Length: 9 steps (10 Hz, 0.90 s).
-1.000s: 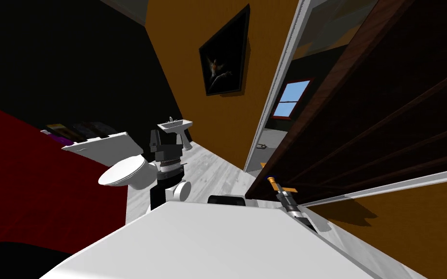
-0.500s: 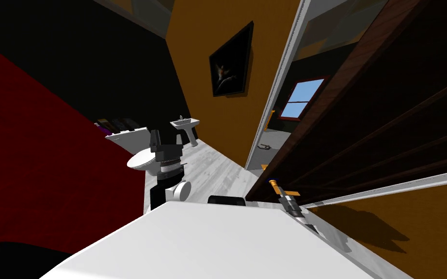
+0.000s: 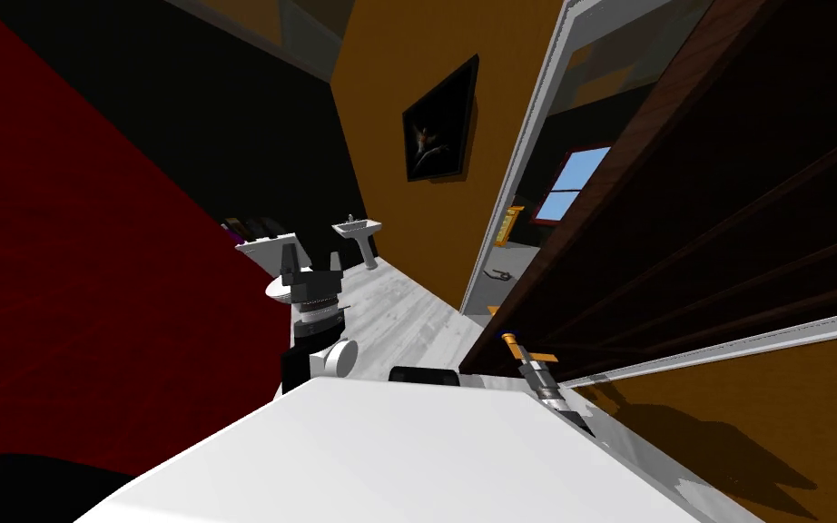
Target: Pull the door open
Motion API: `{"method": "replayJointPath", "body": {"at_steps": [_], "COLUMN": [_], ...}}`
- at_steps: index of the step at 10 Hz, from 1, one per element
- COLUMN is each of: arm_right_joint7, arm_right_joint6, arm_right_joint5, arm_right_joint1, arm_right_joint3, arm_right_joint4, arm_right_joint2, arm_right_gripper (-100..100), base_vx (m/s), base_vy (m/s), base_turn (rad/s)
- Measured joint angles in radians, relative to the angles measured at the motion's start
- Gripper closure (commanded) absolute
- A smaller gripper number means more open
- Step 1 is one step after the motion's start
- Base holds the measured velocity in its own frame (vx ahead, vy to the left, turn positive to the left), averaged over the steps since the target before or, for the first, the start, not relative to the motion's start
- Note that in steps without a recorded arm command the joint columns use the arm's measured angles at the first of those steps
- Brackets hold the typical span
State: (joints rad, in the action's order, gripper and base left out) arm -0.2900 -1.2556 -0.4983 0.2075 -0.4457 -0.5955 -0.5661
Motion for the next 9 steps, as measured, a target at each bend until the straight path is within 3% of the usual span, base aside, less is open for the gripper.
{"method": "replayJointPath", "body": {"at_steps": [1, 4, 7, 8, 9], "arm_right_joint7": [0.005, 0.011, 0.019, 0.026, 0.027], "arm_right_joint6": [0.018, 0.051, 0.108, 0.137, 0.143], "arm_right_joint5": [0.008, 0.04, 0.073, 0.083, 0.091], "arm_right_joint1": [-0.006, -0.053, -0.089, -0.092, -0.105], "arm_right_joint3": [0.016, 0.055, 0.103, 0.121, 0.127], "arm_right_joint4": [-0.011, 0.022, 0.01, -0.013, 0.0], "arm_right_joint2": [0.004, 0.038, 0.059, 0.064, 0.073], "arm_right_gripper": [100, 100, 100, 100, 100], "base_vx": [-0.209, -0.197, -0.221, -0.119, -0.124], "base_vy": [-0.039, -0.076, -0.077, -0.038, -0.028], "base_turn": [0.119, 0.147, 0.179, 0.064, 0.114]}}
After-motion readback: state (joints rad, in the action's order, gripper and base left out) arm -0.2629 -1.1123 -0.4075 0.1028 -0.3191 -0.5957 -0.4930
